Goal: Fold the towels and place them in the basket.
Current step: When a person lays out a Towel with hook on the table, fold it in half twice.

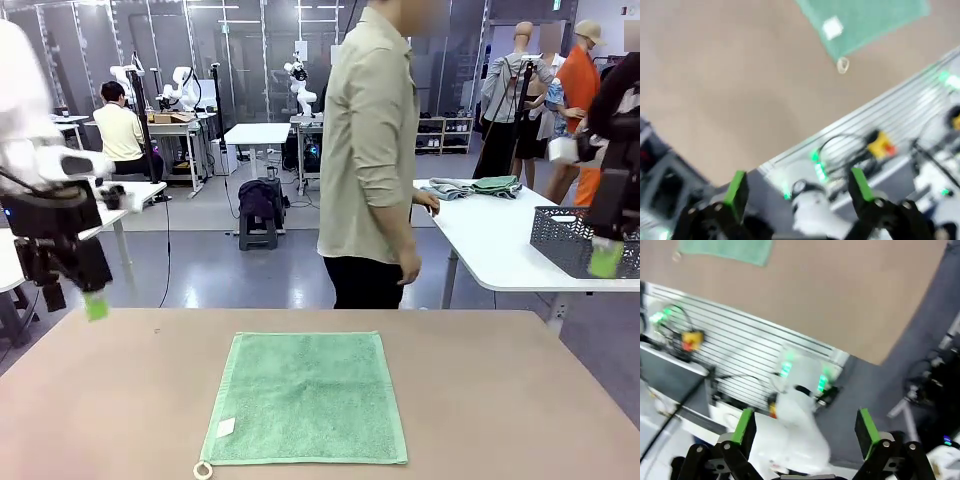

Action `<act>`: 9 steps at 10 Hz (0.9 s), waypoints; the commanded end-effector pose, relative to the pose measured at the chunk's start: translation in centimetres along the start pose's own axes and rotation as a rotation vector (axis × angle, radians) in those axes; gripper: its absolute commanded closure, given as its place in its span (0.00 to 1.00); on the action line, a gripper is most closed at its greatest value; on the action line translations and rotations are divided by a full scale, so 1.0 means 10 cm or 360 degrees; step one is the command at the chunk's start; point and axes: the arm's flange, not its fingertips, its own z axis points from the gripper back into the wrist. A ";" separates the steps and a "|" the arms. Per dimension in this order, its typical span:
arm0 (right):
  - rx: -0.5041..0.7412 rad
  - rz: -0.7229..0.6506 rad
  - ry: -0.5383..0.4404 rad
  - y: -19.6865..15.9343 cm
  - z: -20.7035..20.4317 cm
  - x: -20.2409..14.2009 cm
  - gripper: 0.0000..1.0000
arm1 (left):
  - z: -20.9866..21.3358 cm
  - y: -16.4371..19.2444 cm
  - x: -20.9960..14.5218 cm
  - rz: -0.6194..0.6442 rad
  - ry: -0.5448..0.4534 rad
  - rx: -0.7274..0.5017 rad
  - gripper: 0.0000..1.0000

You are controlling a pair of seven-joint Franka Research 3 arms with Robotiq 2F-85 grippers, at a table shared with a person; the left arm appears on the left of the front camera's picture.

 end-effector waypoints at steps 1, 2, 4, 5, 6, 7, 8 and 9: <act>-0.0321 0.0269 0.0011 0.16 -0.23 0.04 0.00 | -0.11 -0.12 -0.01 -0.0390 0.0225 0.0321 0.00; -0.0356 0.0393 0.0008 0.28 -0.34 0.03 0.00 | -0.20 -0.26 -0.06 -0.0551 0.0262 0.0349 0.00; -0.0196 0.0627 0.0022 0.43 -0.50 -0.02 0.00 | -0.20 -0.41 -0.20 -0.0823 0.0250 0.0152 0.00; -0.0316 0.0382 0.0078 0.41 -0.30 0.12 0.00 | -0.18 -0.42 -0.24 -0.0846 0.0263 0.0078 0.00; -0.0316 0.0382 0.0078 0.41 -0.30 0.12 0.00 | -0.24 -0.48 -0.03 -0.0702 0.0288 0.0258 0.00; -0.0316 0.0382 0.0078 0.41 -0.30 0.12 0.00 | -0.24 -0.48 -0.03 -0.0702 0.0288 0.0258 0.00; -0.0316 0.0382 0.0078 0.41 -0.30 0.12 0.00 | -0.24 -0.48 -0.03 -0.0702 0.0288 0.0258 0.00; -0.0316 0.0382 0.0078 0.41 -0.30 0.12 0.00 | -0.24 -0.48 -0.03 -0.0702 0.0288 0.0258 0.00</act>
